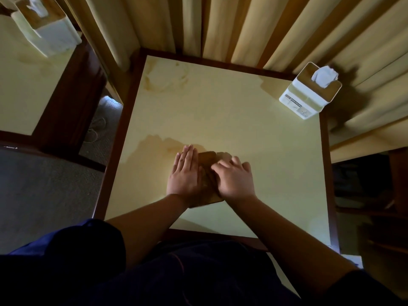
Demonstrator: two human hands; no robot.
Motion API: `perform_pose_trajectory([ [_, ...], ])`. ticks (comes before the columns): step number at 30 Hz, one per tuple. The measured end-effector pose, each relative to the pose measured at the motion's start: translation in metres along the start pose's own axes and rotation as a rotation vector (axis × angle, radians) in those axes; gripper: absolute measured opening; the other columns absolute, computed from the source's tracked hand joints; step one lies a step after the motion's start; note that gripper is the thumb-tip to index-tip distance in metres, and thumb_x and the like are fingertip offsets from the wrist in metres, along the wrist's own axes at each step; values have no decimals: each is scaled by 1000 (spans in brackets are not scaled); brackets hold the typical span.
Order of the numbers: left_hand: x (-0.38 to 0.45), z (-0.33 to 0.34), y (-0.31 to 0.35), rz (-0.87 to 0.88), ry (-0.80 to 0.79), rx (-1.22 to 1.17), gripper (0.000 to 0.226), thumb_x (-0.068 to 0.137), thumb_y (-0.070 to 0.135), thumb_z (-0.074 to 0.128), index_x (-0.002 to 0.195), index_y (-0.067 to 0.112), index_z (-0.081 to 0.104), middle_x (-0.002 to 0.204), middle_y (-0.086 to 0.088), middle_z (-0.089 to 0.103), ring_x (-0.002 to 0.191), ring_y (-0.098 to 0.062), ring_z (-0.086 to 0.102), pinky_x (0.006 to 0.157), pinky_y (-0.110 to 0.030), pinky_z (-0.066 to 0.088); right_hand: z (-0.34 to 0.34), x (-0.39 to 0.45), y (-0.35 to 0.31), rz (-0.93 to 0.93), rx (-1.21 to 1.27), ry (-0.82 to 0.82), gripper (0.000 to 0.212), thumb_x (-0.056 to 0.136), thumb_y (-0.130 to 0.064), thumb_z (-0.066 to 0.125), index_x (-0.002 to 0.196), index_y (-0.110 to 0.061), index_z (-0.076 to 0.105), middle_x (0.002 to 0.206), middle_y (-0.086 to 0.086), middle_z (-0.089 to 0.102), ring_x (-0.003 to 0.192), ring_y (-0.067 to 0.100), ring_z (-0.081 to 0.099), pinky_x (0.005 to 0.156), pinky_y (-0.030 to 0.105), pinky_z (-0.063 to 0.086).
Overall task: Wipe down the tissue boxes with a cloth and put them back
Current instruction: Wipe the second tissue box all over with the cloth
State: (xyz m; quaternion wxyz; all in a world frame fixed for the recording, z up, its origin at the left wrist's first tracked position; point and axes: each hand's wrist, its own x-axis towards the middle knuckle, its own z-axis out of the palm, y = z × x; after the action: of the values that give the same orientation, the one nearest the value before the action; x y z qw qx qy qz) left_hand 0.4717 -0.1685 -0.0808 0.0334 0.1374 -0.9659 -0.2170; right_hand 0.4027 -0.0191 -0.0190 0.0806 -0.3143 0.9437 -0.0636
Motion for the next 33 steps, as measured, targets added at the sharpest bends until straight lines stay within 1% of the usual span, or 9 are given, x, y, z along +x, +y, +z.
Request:
perform_pose_trajectory([
  [4, -2, -2, 0, 29, 20, 26, 63, 108, 34, 22, 159, -1, 31, 168, -16, 27, 158, -29, 18, 129, -42, 10, -3, -57, 6, -39, 9, -19, 10, 92, -22, 63, 86, -28, 68, 93, -9, 72, 99, 29, 62, 78, 40, 41],
  [10, -1, -1, 0, 62, 26, 33, 62, 108, 34, 25, 157, -2, 36, 165, -18, 33, 156, -32, 25, 127, -45, 19, -15, -58, -1, -16, -31, -166, 8, 93, -27, 67, 87, -31, 71, 94, -12, 73, 106, 24, 60, 81, 38, 32],
  [13, 1, 2, -2, 63, 60, 29, 60, 107, 32, 30, 153, -3, 42, 161, -19, 40, 152, -33, 33, 127, -44, 21, -26, -34, -8, 30, -24, -240, 26, 90, -35, 50, 97, -26, 73, 100, -6, 72, 108, 28, 56, 86, 41, 33],
  [15, 1, 2, 0, 57, 70, 9, 59, 106, 32, 32, 152, -4, 44, 160, -20, 42, 152, -34, 34, 127, -41, 15, -28, -11, -12, 75, -25, -260, 32, 88, -26, 47, 108, -28, 73, 106, -5, 70, 113, 27, 53, 89, 42, 32],
  [18, 0, 0, 2, 67, 90, -14, 58, 106, 29, 33, 150, -6, 45, 159, -21, 42, 151, -35, 34, 127, -40, 13, -28, 26, -18, 131, -47, -170, 35, 93, -15, 55, 113, -35, 76, 113, -7, 72, 120, 27, 51, 93, 44, 31],
  [22, -2, -3, 3, 69, 99, -19, 56, 105, 26, 33, 149, -6, 47, 157, -22, 45, 150, -35, 37, 125, -42, 17, -28, 55, -22, 191, -50, -117, 31, 99, -17, 57, 108, -37, 78, 109, -9, 75, 121, 25, 50, 96, 45, 30],
  [27, -3, 0, 1, 49, 60, -5, 58, 107, 30, 30, 154, -3, 41, 163, -17, 37, 156, -30, 26, 129, -36, 7, -17, 25, -14, 162, 0, -97, 31, 101, -19, 51, 115, -34, 75, 117, -8, 72, 120, 27, 50, 95, 42, 29],
  [31, -1, 2, -2, 42, 29, 4, 61, 109, 36, 23, 157, -1, 36, 166, -16, 32, 156, -30, 24, 129, -38, 9, -5, -39, -6, 95, -21, -21, 13, 96, -24, 61, 89, -26, 72, 97, -7, 73, 107, 32, 58, 90, 42, 35],
  [33, -2, -1, 1, 38, 25, -6, 62, 109, 35, 21, 157, -1, 35, 166, -16, 32, 157, -31, 23, 129, -42, 14, 0, -66, -3, 75, -28, 26, 17, 94, -29, 59, 81, -28, 70, 90, -10, 73, 100, 30, 62, 86, 42, 41],
])
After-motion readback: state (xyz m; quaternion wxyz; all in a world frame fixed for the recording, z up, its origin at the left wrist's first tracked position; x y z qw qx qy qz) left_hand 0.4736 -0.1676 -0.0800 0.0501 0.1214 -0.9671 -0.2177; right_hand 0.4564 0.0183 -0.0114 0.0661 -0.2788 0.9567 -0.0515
